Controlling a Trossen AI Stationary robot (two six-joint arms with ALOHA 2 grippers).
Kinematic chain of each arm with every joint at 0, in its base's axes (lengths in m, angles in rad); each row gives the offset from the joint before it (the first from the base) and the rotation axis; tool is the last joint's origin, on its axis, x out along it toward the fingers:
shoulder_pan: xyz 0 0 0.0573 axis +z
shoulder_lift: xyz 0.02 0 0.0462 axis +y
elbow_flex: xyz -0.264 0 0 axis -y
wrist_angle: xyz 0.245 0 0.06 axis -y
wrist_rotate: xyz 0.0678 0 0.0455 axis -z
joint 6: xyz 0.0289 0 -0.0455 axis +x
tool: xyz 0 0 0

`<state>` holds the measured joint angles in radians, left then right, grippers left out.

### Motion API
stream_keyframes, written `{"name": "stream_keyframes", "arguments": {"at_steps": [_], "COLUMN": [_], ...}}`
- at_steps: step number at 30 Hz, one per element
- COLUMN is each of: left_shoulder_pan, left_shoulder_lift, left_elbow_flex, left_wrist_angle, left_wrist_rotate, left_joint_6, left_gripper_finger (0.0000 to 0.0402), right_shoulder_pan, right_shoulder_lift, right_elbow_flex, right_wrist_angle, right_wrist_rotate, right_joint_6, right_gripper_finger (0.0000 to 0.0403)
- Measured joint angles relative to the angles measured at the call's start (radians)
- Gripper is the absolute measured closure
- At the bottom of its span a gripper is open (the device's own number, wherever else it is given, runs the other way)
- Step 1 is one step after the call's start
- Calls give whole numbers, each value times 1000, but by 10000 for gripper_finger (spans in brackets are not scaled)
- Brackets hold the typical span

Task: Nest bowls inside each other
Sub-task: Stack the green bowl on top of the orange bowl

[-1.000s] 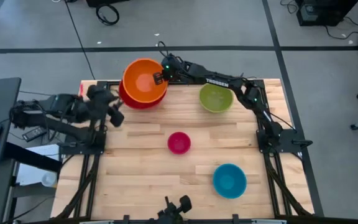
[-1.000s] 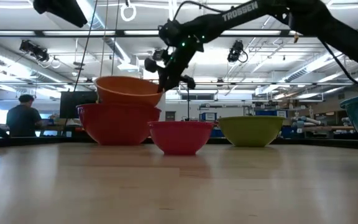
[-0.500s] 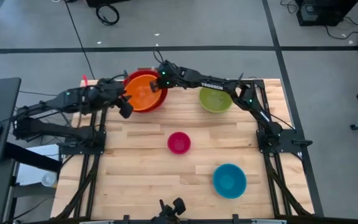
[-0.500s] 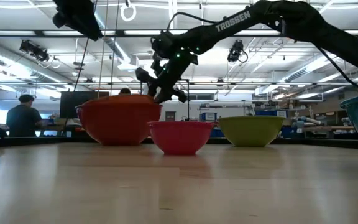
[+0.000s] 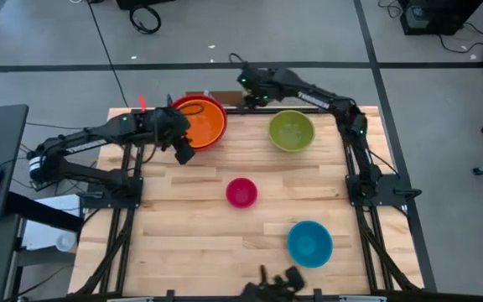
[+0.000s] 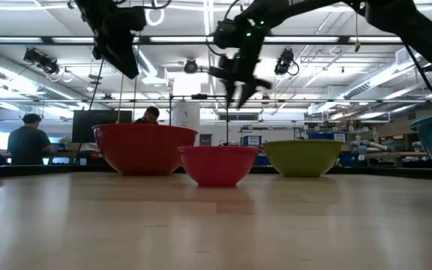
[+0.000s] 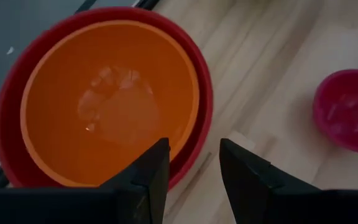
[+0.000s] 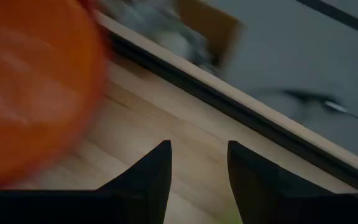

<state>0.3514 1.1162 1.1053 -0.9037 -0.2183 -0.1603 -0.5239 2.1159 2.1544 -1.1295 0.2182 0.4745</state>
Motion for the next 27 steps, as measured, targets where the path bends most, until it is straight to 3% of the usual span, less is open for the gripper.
{"name": "stream_keyframes", "arguments": {"at_steps": [6,14,22,27], "left_shoulder_pan": [69,135,230,269], "left_shoulder_lift": [64,96,148,208], "left_elbow_flex": [0,0,1,0], "left_wrist_angle": [72,221,280,377], "left_wrist_rotate": [75,193,261,270], "left_joint_6": [62,145,197,307], "left_gripper_finger": [260,260,260,260], "right_shoulder_pan": [-75,-180,-278,-311], "right_shoulder_lift": [-75,-256,-475,-534], "right_elbow_flex": [-75,-372,-758,-943], "right_wrist_angle": [-182,-209,-99,34], "right_wrist_rotate": [11,-78,-94,-148], "right_joint_6": [-32,-38,1,75], "right_gripper_finger": [243,242,241,241]}}
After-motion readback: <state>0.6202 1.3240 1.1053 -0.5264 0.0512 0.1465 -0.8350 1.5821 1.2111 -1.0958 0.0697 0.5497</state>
